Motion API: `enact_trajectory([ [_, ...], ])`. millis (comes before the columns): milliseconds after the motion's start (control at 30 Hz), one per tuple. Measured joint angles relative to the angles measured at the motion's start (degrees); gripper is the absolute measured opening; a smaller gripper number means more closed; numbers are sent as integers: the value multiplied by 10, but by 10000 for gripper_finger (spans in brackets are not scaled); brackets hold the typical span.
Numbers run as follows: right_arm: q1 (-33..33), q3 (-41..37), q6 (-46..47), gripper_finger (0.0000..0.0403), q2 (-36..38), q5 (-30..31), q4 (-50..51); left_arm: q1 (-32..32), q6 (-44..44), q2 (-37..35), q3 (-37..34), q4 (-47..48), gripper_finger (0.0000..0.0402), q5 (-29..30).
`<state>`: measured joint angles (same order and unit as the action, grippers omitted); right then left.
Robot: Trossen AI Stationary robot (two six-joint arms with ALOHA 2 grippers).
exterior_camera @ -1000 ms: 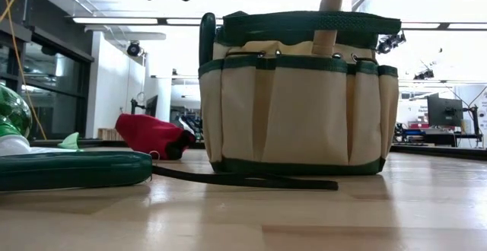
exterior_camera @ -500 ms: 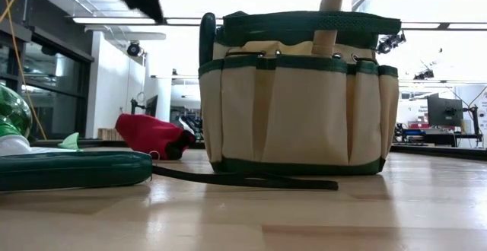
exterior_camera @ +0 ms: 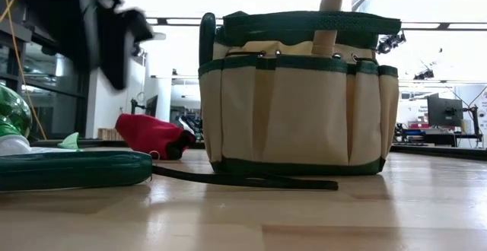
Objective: Pick & Place Garden tools in Gardening bag
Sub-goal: Put the shear scissors into the gardening bag
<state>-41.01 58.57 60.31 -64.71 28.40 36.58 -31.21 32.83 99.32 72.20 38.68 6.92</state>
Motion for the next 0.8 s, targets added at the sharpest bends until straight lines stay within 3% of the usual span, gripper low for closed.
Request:
enact_trajectory([
  [267, 0, 0, -6, 181, 0, -3, -1, -3, 62, 53, 0, -7, 205, -4],
  [567, -20, 0, -17, 181, 0, -6, 2, -4, 88, 100, 0, -13, 205, -53],
  [800, -27, 0, -17, 181, 0, 0, 2, -11, 97, 110, 1, -10, 205, -49],
])
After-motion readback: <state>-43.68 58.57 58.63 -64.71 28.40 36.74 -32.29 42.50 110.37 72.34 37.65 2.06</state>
